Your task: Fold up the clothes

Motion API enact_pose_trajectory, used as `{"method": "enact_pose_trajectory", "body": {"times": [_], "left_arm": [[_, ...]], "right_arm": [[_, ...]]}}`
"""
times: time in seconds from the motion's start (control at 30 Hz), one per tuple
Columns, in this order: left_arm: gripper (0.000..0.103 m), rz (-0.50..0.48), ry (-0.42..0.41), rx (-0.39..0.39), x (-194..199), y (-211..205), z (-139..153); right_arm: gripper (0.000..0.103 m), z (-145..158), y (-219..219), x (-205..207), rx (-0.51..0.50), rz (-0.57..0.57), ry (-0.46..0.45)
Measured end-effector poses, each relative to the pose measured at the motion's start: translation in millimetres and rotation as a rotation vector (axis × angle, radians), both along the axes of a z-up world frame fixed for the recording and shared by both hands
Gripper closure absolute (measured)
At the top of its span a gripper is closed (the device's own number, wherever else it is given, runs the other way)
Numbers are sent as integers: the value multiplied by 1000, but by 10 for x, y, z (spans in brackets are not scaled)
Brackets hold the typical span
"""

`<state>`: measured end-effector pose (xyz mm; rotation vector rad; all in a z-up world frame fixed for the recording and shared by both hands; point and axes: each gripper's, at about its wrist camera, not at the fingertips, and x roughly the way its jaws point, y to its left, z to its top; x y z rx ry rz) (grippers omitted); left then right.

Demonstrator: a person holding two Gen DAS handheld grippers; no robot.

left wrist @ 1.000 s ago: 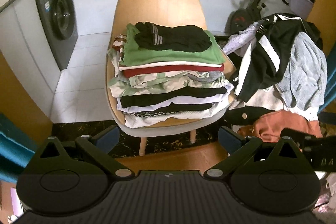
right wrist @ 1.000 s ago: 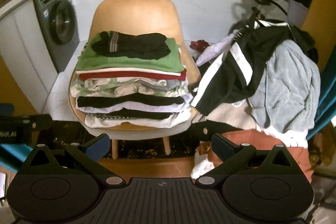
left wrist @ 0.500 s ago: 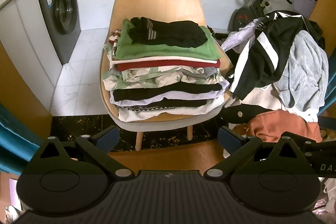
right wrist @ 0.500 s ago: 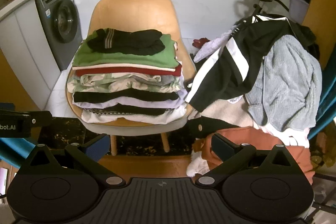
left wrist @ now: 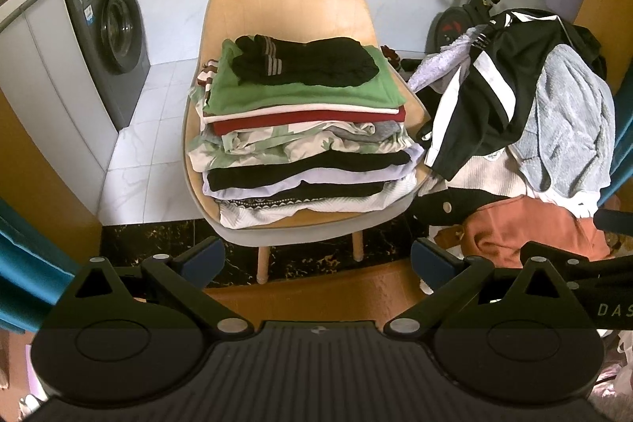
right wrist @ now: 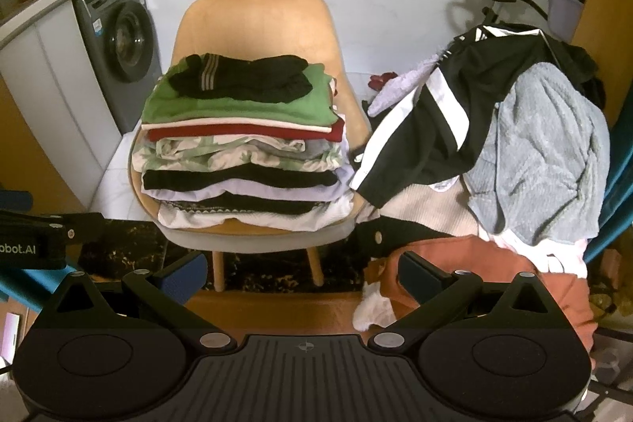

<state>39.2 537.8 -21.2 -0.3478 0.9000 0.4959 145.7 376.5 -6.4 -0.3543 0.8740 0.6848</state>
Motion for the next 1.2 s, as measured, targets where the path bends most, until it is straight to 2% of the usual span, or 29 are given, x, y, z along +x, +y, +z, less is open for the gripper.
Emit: {"method": "enact_pose_trajectory", "body": {"times": [1.2], "left_arm": [[1,3,-9,-10,-111,-57,19]], "right_arm": [[1,45,-101,-150,17,8,-13]]}}
